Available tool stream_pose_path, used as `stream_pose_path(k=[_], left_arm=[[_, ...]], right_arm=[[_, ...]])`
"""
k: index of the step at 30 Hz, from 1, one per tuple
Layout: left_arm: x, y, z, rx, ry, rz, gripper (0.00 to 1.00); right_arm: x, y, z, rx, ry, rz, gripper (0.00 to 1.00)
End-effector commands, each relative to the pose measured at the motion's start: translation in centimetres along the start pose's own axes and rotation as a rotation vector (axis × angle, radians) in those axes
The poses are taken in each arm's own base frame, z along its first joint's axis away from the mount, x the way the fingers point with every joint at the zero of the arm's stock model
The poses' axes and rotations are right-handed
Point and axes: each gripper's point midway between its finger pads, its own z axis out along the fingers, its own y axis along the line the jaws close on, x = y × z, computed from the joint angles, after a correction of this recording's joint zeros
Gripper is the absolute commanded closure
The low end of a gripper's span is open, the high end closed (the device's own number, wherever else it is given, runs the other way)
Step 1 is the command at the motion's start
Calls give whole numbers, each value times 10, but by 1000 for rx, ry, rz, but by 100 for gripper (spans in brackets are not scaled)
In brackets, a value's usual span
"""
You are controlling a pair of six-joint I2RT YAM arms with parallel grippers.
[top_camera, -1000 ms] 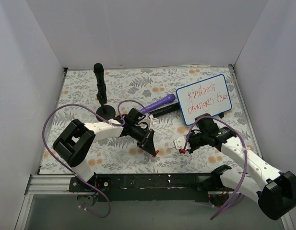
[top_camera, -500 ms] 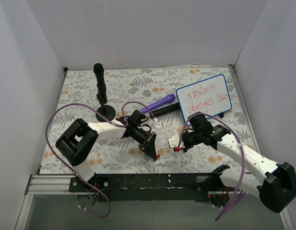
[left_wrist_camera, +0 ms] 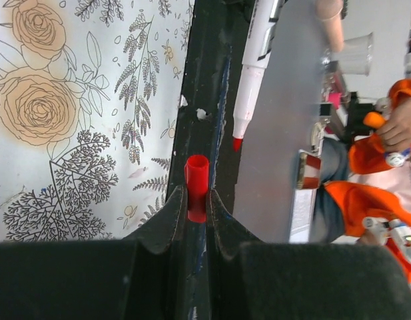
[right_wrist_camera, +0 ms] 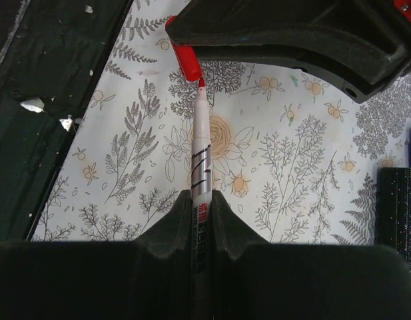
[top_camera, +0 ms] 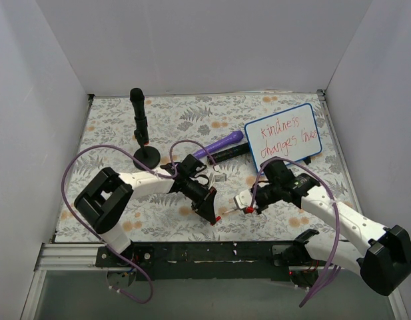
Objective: Write a sentence on the whiteboard
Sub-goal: Insert the whiteboard marker without the cap into the pen cap.
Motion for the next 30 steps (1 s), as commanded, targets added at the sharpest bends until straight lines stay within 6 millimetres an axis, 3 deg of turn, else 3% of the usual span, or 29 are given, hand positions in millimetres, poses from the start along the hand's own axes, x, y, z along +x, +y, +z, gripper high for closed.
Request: stream_pose_path(k=[1,12,30], left_arm=[[6,-4,-1,-58,18,167,100],[8,-12,0,-35,24,250,100],[8,-18,4,-2,28,255,100]], right_arm=[[-18,4,0,-31,-64,-43,99],[-5,9,11,-50,5,-59,99],[-2,8,17,-70,25,-54,99]])
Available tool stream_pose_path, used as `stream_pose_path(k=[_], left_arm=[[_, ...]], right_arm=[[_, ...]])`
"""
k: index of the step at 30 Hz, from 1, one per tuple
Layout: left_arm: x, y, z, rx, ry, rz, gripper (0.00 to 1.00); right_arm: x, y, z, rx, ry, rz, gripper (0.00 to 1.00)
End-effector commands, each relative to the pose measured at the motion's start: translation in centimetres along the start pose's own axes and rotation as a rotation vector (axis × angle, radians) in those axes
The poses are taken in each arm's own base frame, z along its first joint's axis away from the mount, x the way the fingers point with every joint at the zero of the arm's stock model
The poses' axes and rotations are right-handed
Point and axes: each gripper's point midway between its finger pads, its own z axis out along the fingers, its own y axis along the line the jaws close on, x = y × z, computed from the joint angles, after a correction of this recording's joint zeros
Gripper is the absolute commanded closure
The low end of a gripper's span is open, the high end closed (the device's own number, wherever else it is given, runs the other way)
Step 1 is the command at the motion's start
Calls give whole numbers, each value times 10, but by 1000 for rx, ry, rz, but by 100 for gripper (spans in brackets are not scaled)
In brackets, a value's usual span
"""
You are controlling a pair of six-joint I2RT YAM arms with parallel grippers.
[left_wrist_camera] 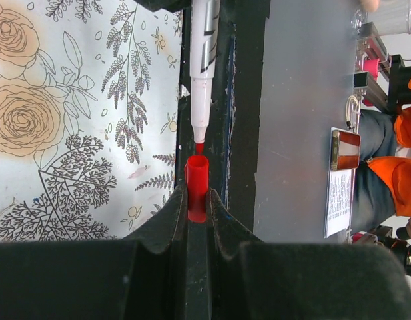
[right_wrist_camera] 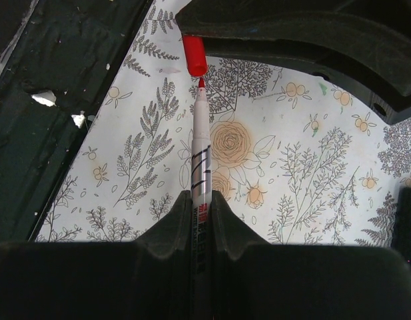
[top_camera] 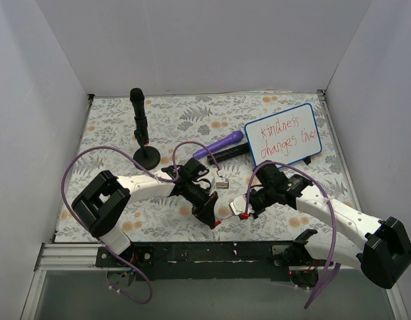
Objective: Write a sentence on the whiteboard
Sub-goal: Insert the whiteboard marker without the cap into the pen cap.
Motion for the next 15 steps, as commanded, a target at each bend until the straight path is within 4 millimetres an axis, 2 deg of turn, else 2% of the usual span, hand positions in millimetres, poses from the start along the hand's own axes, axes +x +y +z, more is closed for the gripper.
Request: stream_pose_path(k=[1,15], left_arm=[[-9,-14,-4,33,-31,67,100],[-13,-15,-3,45,-33,63,100]], right_arm=[[-5,-6,1,11,-14,-18,99],[-9,-4,6,-6,-27,-21,99]])
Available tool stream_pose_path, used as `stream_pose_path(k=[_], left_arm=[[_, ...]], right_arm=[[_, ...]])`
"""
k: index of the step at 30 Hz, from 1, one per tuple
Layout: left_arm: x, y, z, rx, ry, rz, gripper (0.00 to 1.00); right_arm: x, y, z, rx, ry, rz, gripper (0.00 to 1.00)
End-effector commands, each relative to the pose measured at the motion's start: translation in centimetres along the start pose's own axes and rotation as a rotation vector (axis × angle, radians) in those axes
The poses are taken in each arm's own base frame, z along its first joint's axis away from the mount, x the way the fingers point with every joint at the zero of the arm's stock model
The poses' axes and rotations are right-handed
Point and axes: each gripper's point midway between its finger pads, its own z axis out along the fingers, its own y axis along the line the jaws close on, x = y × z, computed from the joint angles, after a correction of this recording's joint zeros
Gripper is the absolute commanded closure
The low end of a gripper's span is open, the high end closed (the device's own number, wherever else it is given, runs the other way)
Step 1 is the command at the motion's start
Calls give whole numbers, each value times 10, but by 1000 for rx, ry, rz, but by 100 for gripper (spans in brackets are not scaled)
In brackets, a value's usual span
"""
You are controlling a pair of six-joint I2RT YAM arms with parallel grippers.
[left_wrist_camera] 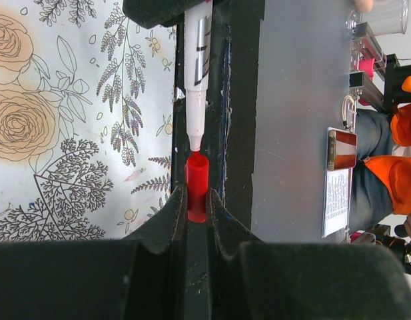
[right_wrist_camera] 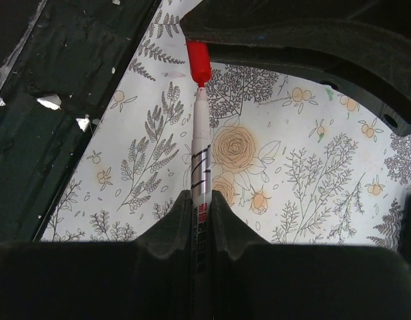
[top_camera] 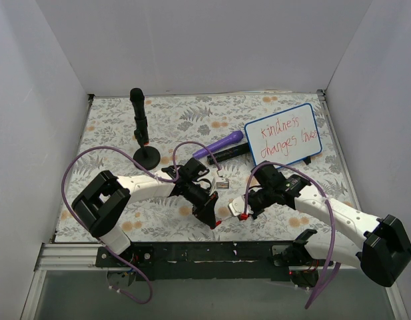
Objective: Write a sentence on the whiteboard
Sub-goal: Insert the whiteboard marker without the cap into the pen cap.
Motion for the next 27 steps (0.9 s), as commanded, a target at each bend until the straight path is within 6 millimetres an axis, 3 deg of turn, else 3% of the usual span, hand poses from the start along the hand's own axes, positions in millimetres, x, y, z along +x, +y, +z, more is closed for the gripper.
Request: stream_pose_path(k=[1,27], left_arm=[[-12,-12,-3,33,-29,57,100],[-21,-8,9,51,0,63,100]], right_arm=[[-8,-5,3,5,-25,-23,99],[-16,-3,14,-35,-52,-27,99]])
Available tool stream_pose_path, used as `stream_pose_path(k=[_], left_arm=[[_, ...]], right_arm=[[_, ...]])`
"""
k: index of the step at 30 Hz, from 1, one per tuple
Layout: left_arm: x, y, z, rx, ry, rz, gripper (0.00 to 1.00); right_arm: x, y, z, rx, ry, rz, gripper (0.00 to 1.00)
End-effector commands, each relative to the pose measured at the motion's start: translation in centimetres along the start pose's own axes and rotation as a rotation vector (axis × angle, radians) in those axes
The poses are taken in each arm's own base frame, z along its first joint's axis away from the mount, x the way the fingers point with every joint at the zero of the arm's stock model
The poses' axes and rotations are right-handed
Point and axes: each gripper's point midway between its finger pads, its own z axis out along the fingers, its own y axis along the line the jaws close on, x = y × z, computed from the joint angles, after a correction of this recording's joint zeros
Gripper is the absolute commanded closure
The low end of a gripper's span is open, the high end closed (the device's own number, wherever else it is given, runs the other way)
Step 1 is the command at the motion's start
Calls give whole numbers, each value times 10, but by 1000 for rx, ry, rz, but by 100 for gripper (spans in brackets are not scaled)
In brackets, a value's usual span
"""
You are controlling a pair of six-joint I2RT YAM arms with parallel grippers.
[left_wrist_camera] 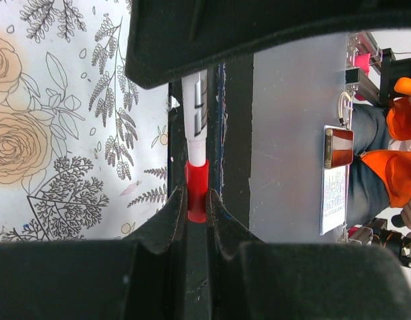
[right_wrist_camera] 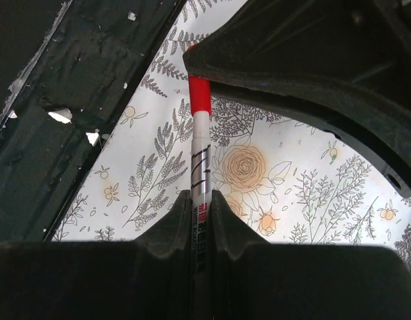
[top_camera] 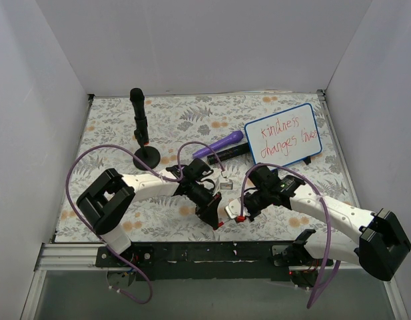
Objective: Write a sentence on the whiteboard
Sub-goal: Insert the whiteboard marker without the cap into the pen cap.
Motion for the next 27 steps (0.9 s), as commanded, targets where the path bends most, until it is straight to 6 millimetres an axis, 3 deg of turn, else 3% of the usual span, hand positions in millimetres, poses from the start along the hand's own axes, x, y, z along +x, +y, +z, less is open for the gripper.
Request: stream_pose_path(k=[1,15,27], left_arm=[[-20,-5,1,25,-23,63,100],[-63,16,4,-47,-65,105,100],[-64,33,4,-141,-161,108,100]], right_arm=[[-12,-7,2,4,-39,-24,99],[-1,-1,13,0,-13,-10,99],[27,-16,11,96,53,134,99]])
